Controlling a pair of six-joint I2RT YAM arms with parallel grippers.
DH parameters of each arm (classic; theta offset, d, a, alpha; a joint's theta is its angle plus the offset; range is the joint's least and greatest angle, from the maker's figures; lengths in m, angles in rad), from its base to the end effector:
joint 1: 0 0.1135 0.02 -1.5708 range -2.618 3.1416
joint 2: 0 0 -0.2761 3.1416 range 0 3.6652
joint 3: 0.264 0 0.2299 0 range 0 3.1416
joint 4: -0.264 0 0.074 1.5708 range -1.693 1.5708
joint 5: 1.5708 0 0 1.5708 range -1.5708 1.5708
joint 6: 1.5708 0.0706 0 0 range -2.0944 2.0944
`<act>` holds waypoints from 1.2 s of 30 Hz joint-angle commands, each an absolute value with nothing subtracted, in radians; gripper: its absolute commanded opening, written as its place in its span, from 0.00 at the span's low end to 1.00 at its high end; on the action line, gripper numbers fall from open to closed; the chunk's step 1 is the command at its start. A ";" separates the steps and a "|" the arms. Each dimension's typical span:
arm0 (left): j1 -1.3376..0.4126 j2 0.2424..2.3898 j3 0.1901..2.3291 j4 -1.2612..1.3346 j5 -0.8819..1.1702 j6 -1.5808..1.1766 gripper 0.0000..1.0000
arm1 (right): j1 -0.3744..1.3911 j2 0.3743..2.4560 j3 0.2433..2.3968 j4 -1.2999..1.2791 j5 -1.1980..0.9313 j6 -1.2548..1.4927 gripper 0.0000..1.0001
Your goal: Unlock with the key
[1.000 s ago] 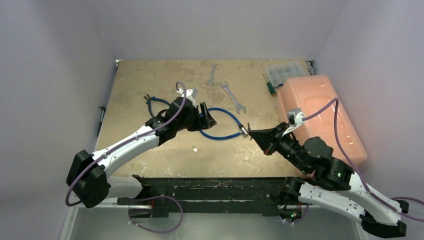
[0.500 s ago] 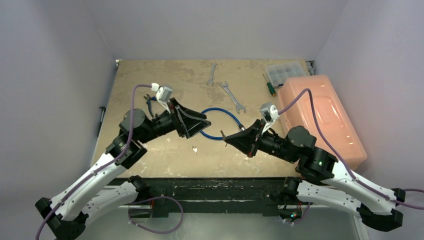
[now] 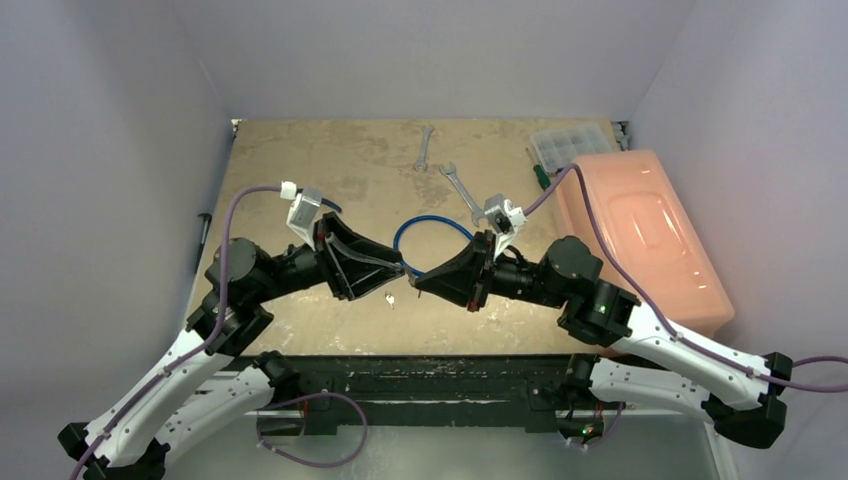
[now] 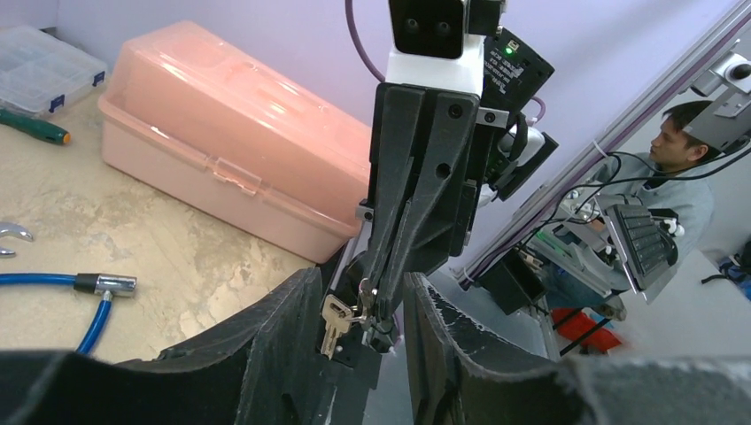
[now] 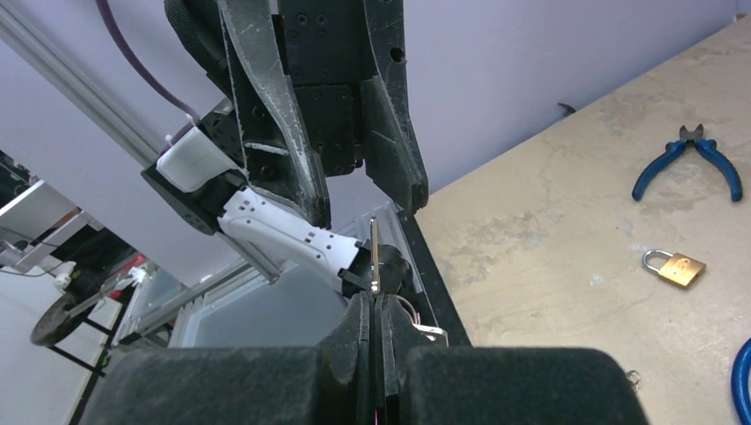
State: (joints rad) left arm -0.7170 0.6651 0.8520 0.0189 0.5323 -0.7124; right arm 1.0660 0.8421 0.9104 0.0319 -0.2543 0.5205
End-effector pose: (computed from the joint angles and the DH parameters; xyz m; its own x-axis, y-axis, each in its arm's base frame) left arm 0.0832 -0.1201 0.4116 -0.4983 -0.3128 -0.8086 0.8126 0.1567 -0.5614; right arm 0.0788 0.1793 0.4087 -0.4395 0.1998 -0.8757 -0.8640 0.1725 0.4730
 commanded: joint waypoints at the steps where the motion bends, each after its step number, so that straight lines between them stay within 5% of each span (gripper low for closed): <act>1: -0.722 0.665 0.858 0.011 0.558 -0.680 0.40 | 1.066 0.845 0.957 0.130 -0.279 0.546 0.00; 13: -0.723 0.680 0.858 0.054 0.574 -0.697 0.33 | 1.066 0.880 0.953 0.167 -0.294 0.558 0.00; 18: -0.723 0.679 0.850 0.069 0.569 -0.704 0.00 | 1.066 0.881 0.949 0.169 -0.293 0.559 0.00; 21: -0.723 0.664 0.842 0.038 0.531 -0.690 0.00 | 1.066 0.879 0.943 0.170 -0.291 0.567 0.02; 22: -0.723 0.659 0.845 0.021 0.515 -0.681 0.00 | 1.066 0.880 0.943 0.169 -0.300 0.581 0.15; 25: -0.723 0.650 0.859 -0.018 0.485 -0.663 0.00 | 1.066 0.873 0.938 0.157 -0.274 0.577 0.88; 26: -0.723 0.648 0.862 -0.038 0.476 -0.661 0.00 | 1.066 0.864 0.930 0.158 -0.262 0.577 0.96; 36: -0.723 0.643 0.849 -0.034 0.441 -0.678 0.00 | 1.067 0.883 0.921 0.168 -0.235 0.551 0.84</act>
State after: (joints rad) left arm -0.7223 0.6483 0.8520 -0.0692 0.4625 -0.6853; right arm 1.0649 0.8642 0.9100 0.1337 -0.2493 0.5678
